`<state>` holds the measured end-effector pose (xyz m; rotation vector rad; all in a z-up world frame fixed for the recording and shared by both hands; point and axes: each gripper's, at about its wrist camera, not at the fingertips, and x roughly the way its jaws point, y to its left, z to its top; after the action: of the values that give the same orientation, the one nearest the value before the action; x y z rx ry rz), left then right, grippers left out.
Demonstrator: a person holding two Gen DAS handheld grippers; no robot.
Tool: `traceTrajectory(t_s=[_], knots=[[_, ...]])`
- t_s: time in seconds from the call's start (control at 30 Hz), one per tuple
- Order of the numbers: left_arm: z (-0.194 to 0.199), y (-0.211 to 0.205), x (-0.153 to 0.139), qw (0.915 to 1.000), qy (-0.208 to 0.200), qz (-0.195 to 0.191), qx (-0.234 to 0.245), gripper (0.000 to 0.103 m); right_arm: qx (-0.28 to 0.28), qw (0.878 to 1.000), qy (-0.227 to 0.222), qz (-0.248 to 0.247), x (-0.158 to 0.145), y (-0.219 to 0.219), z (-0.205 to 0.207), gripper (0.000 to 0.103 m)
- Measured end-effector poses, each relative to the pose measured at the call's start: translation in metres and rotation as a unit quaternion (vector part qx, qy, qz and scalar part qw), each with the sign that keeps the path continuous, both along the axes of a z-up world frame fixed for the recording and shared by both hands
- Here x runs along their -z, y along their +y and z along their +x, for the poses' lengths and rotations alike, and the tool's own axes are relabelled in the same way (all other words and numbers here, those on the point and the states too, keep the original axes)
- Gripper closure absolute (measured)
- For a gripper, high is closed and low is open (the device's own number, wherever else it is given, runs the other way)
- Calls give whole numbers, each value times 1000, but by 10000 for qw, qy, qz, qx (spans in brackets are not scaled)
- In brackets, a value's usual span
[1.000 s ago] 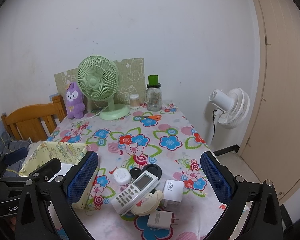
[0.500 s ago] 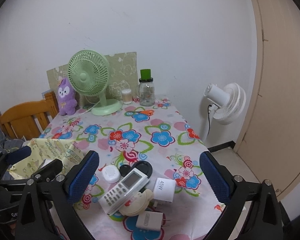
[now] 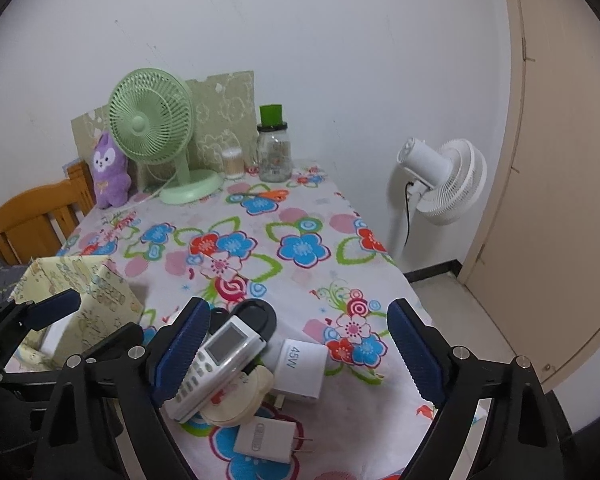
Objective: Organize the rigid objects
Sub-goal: 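Grasp the white remote with the left tool while the right tool grasps the white square charger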
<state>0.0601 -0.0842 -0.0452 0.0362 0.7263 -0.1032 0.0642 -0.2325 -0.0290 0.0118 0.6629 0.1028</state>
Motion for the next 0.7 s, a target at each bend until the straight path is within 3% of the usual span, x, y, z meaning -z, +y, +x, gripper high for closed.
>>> traceTrajectory(t_s=[0.7], knots=[[36, -28, 55, 9957, 802, -97, 456, 30, 136, 9972, 723, -108, 55, -12, 29, 12]])
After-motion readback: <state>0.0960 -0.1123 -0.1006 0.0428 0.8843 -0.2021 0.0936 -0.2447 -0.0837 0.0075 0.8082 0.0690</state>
